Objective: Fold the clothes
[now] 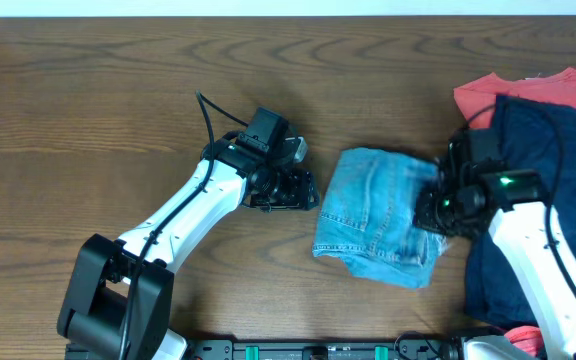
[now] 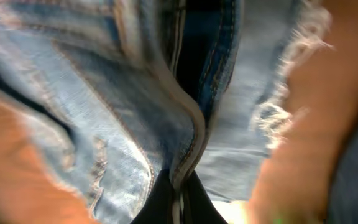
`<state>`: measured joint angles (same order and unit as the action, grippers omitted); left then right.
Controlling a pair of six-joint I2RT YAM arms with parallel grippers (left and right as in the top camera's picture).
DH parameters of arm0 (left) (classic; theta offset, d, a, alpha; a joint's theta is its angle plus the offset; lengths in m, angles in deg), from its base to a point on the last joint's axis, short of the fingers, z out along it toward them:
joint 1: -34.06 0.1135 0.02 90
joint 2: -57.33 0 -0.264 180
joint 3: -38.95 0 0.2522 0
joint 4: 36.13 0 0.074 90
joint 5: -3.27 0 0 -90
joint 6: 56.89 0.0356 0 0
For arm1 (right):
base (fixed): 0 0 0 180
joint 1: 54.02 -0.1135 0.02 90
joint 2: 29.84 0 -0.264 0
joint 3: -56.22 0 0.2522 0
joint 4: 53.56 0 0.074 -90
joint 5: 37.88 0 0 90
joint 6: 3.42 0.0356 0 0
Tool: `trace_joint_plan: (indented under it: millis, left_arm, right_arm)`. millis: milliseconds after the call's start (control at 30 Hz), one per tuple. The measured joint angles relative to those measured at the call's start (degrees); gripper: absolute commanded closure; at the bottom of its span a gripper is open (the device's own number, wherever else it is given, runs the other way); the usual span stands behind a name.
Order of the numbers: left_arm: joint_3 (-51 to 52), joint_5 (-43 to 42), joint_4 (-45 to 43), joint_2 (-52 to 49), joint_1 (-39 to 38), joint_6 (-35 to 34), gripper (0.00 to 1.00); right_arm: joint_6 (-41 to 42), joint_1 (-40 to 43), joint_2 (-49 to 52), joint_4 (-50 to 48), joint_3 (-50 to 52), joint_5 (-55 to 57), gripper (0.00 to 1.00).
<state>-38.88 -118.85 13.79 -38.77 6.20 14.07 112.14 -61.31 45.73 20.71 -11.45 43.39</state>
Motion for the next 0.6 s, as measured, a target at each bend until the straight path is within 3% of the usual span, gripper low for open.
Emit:
trace_joint_plan:
  millis: [100, 233, 400, 600]
  left_arm:
    - [0.00, 0.00, 0.02, 0.00, 0.00, 0.00, 0.43]
    - [0.00, -0.02, 0.26, 0.00, 0.00, 0.00, 0.43]
    - [0.00, 0.00, 0.57, 0.00, 0.00, 0.00, 0.43]
    - [0.00, -0.02, 0.74, 0.00, 0.00, 0.00, 0.43]
  right_arm:
    - [6.01, 0.09, 2.27, -0.46, 4.28, 4.26, 0.97]
    - [12.37, 1.05, 5.88, -4.28, 10.43, 7.54, 0.62]
    - [13.86, 2.40, 7.41, -4.98, 11.76, 8.26, 0.58]
    - [8.15, 3.34, 4.66, -0.35, 5.99, 5.75, 0.57]
